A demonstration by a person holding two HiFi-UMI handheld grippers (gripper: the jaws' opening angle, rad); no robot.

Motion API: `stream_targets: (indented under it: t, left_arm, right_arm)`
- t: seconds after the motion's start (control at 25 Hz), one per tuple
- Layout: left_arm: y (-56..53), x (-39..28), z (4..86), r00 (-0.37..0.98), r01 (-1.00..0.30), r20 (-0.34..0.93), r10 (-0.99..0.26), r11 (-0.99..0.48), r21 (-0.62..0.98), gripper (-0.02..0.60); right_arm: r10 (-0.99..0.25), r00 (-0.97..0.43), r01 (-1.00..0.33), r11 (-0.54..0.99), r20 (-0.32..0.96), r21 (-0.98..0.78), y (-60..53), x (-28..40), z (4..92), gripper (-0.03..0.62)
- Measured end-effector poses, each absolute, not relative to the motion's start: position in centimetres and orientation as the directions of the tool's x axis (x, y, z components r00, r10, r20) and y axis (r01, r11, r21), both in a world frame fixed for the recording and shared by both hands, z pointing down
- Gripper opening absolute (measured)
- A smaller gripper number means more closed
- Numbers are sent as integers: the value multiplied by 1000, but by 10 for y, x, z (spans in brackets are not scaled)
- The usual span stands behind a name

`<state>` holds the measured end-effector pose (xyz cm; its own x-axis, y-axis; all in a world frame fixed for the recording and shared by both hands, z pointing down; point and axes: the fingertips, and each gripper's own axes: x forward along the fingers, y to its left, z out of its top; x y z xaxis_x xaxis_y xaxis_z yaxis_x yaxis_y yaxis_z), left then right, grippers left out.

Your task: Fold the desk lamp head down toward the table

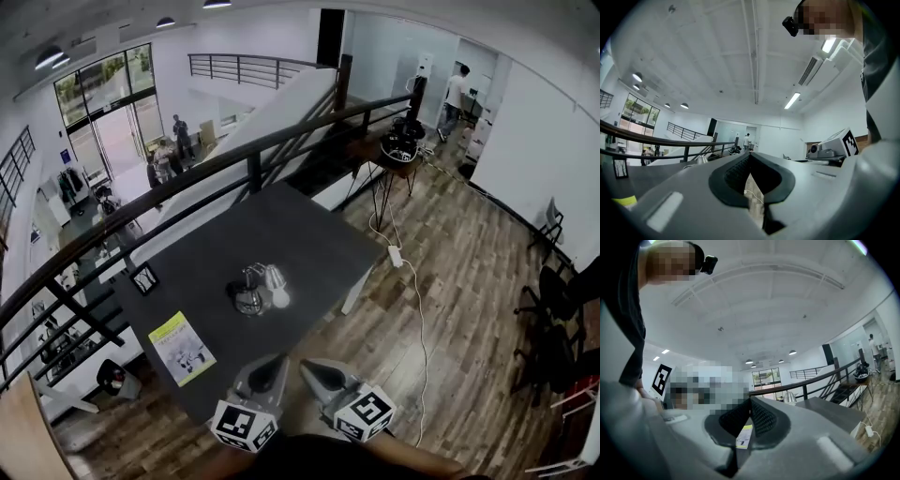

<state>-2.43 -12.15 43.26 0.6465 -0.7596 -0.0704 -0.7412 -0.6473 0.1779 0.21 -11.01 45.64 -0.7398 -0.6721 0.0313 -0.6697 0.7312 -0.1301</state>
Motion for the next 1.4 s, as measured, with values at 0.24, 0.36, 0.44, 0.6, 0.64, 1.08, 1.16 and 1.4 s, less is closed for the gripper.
stream_targets:
  t: [0.24, 0.36, 0.44, 0.6, 0.64, 1.08, 1.16, 1.4]
  left_arm:
    - [-161, -54, 440, 686, -711, -41, -726, -681, 176, 2]
    - [-176, -62, 442, 694, -704, -37, -719, -688, 175, 2]
    - [-185, -66, 445, 694, -704, -31, -719, -687, 181, 2]
    - [-195, -67, 450, 700, -697, -23, -714, -690, 197, 2]
    - [-198, -66, 451, 700, -696, -21, -714, -689, 199, 2]
    - [-250, -70, 447, 613, -771, -20, -790, -604, 204, 2]
    - [-260, -70, 446, 591, -787, -22, -806, -582, 206, 2]
    - [-287, -71, 437, 531, -823, -25, -847, -523, 222, 2]
  right_arm:
    - [-685, -728, -682, 720, 26, -129, -155, -36, 452, 3]
    - [-686, -727, -683, 719, 26, -128, -170, -47, 453, 3]
    - [-687, -725, -685, 717, 33, -128, -178, -49, 456, 3]
    - [-688, -724, -688, 714, 51, -133, -190, -53, 462, 5]
    - [-686, -725, -686, 715, 53, -133, -194, -53, 463, 7]
    - [-679, -728, -685, 714, 98, -143, -275, -32, 467, 132]
    - [-677, -726, -688, 712, 120, -143, -290, -29, 469, 182]
    - [-631, -749, -660, 738, 205, -141, -324, -30, 481, 248]
